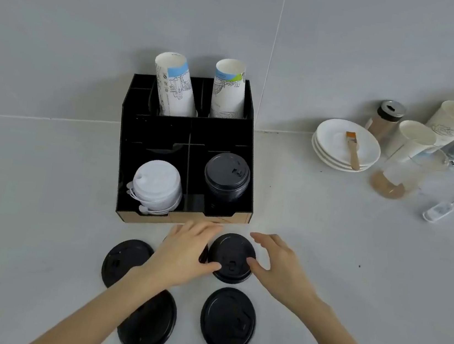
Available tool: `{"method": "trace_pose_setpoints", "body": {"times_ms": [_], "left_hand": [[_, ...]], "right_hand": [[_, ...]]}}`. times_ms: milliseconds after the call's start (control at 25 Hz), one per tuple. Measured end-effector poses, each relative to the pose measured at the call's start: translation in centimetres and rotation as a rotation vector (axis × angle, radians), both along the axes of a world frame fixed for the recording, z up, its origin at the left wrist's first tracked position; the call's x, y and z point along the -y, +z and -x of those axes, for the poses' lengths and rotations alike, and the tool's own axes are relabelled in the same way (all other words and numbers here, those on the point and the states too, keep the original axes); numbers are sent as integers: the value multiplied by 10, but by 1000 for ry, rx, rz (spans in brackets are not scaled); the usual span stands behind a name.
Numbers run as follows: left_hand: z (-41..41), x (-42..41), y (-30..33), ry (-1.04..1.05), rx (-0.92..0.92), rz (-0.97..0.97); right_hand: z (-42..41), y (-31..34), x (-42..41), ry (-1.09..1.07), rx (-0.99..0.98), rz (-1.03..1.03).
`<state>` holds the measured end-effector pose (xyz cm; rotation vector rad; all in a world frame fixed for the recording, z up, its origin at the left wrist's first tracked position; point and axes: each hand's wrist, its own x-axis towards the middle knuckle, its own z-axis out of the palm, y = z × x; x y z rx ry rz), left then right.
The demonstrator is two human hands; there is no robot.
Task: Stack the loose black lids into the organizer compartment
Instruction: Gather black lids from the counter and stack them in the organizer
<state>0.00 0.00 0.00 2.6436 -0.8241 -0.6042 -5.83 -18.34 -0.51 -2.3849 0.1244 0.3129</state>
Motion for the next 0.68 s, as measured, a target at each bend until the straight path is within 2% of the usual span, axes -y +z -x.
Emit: {"method": "trace_pose_setpoints", "body": {"times_ms": [280,680], "left_hand": [[-1,8,-21,-45,17,-87],[-2,12,-30,-44,48,-95]], "right_hand": [[3,-25,-1,0,-34,-11],[1,-27,-5,-42,12,-57]]}}
